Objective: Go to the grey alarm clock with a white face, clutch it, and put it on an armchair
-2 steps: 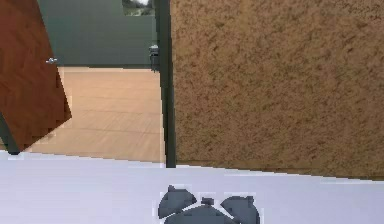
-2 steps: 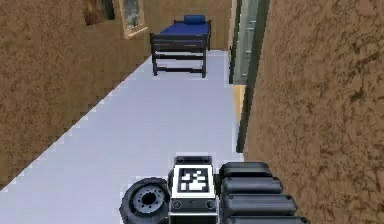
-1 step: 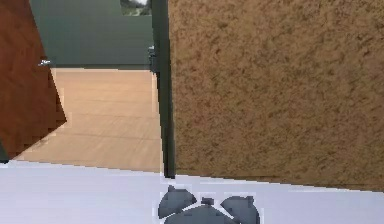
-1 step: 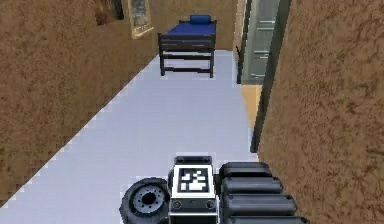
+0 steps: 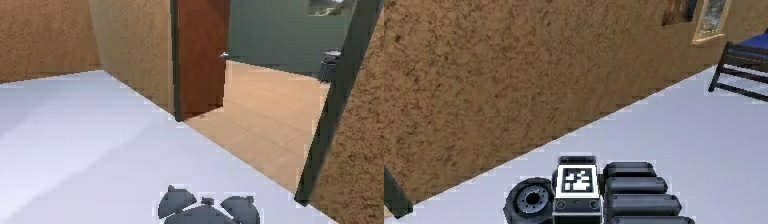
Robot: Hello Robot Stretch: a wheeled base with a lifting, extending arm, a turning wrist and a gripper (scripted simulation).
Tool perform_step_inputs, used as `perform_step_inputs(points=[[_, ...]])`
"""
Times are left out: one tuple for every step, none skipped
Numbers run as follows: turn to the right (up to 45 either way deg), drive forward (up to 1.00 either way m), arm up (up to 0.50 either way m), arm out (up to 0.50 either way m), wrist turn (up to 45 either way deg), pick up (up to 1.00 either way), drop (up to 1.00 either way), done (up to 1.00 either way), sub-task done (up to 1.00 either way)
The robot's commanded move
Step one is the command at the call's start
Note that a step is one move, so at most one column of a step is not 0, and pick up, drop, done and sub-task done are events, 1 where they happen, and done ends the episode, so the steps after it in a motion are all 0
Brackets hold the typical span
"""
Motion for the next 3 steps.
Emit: perform_step_inputs(points=[[-36.0, 0.00, 0.00, 0.00, 0.0, 0.00, 0.00, 0.00, 0.00], [0.0, 0.35, 0.00, 0.00, 0.0, 0.00, 0.00, 0.00, 0.00], [-18.0, 0.00, 0.00, 0.00, 0.0, 0.00, 0.00, 0.00, 0.00]])
